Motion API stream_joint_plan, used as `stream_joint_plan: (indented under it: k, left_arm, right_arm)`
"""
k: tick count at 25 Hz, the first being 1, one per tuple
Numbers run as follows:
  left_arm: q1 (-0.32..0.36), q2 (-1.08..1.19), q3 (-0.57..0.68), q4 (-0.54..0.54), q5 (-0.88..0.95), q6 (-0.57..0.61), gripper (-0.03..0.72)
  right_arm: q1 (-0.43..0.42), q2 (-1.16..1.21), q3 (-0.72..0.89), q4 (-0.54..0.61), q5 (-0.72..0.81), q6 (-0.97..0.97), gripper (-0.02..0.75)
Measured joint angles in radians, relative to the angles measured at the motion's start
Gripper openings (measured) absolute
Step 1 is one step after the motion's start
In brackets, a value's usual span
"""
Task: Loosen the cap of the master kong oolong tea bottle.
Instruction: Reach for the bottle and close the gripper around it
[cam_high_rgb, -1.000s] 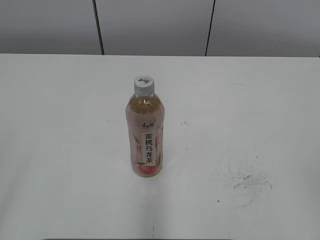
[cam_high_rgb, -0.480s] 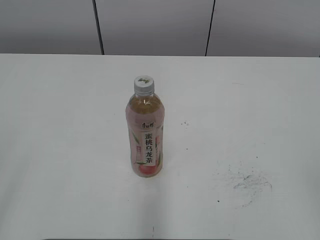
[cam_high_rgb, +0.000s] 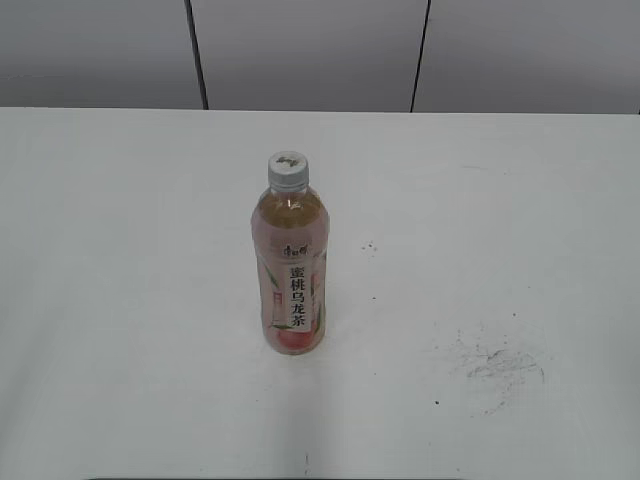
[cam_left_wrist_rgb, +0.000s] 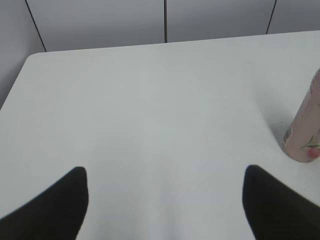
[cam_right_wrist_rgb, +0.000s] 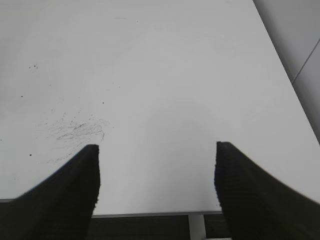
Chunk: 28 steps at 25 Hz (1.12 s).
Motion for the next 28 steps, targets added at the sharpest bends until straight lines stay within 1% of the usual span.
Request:
stream_joint_plan:
  k: [6,8,12,15,18,22,25,28]
  left_arm:
    - [0.0,0.0,0.0,0.0,-0.002,0.0,0.563]
    - [0.0,0.0,-0.012,-0.006,-0.029,0.0,0.563]
    - [0.0,0.011,-0.025,-0.09,-0.214,0.0,0.563]
    - [0.0,0.078,-0.014,-0.137,-0.335,0.0,0.563]
    - [0.0,0.192,-0.004,-0.194,-0.477,0.007,0.563]
    - [0.0,0.371,-0.004,-0.272,-0.719,0.089,0.563]
    - [0.0,0.524,-0.004,-0.294,-0.886,0.12,0.563]
    - [-0.01,0.696,-0.004,-0.305,-1.016,0.125,0.563]
  right_arm:
    - [0.0,0.0,0.0,0.0,0.0,0.0,0.536]
    - [0.0,0.0,0.0,0.0,0.0,0.0,0.536]
    - [0.0,0.0,0.0,0.0,0.0,0.0,0.536]
    - [0.0,0.0,0.0,0.0,0.0,0.0,0.536]
    - [0.0,0.0,0.0,0.0,0.0,0.0,0.536]
    - [0.0,0.0,0.0,0.0,0.0,0.0,0.536]
    - [0.0,0.0,0.0,0.0,0.0,0.0,0.536]
    - [0.0,0.0,0.0,0.0,0.0,0.0,0.536]
